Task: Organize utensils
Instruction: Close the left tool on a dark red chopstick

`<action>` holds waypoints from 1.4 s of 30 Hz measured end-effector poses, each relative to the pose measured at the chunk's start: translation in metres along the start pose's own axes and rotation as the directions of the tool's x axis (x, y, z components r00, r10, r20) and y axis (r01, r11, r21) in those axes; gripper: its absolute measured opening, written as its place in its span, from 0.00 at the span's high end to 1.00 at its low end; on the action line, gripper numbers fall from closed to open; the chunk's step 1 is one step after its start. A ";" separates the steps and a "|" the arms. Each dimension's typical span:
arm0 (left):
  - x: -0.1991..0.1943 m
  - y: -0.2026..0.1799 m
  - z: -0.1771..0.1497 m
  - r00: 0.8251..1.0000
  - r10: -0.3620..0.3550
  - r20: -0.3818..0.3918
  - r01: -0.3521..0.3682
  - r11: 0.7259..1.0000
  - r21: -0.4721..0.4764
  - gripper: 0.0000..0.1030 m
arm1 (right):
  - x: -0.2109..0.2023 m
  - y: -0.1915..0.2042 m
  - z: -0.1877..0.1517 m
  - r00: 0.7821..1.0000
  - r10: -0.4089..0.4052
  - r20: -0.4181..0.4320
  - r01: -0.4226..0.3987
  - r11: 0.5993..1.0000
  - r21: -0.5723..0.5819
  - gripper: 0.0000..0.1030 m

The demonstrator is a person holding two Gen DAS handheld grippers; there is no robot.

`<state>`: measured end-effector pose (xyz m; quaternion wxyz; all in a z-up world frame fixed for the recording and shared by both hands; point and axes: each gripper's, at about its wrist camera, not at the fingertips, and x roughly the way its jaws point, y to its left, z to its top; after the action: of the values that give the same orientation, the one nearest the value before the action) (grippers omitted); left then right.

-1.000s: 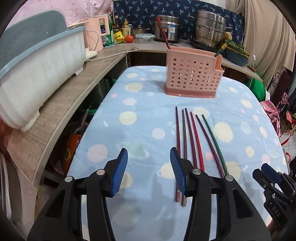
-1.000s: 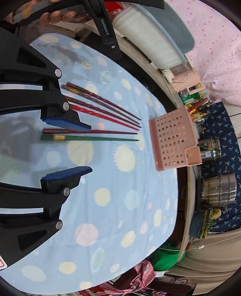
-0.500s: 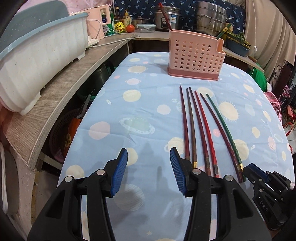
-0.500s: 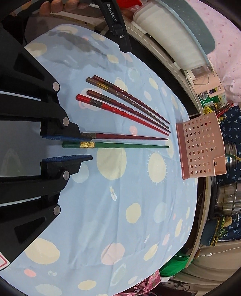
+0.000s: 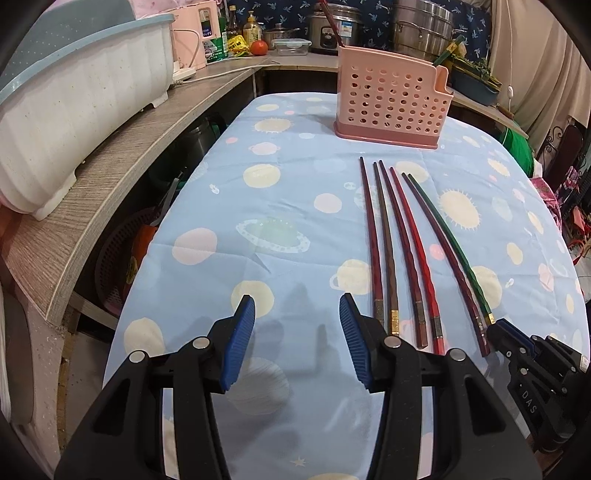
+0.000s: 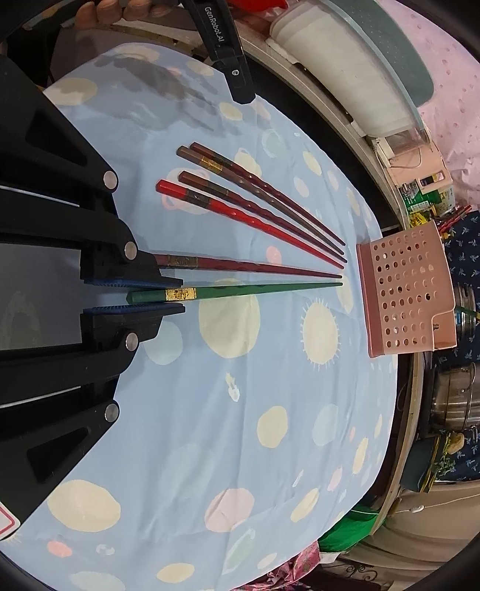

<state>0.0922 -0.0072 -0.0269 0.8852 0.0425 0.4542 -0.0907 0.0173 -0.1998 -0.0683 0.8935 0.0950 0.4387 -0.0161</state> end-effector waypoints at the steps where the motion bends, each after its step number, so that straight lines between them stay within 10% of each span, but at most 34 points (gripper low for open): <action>1: 0.001 -0.002 -0.001 1.000 -0.005 -0.005 0.005 1.000 0.002 0.56 | -0.001 -0.002 0.000 1.000 -0.004 0.002 0.004 1.000 0.005 0.93; 19: 0.033 -0.025 -0.009 0.992 -0.094 -0.079 0.095 0.995 0.008 0.49 | -0.005 -0.015 -0.005 1.000 0.003 0.005 -0.003 0.999 0.050 0.93; 36: 0.044 -0.028 -0.012 0.996 -0.028 -0.084 0.031 0.999 0.025 0.50 | -0.005 -0.015 -0.005 1.000 0.003 0.005 -0.004 0.999 0.047 0.93; 42: 0.042 -0.025 -0.012 0.996 -0.039 -0.080 0.041 0.999 0.029 0.77 | -0.005 -0.015 -0.005 1.000 0.003 0.004 -0.004 0.999 0.046 0.93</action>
<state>0.1014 -0.0345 -0.0680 0.8636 0.0507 0.4885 -0.1136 0.0081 -0.2139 -0.0696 0.8919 0.1163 0.4363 -0.0249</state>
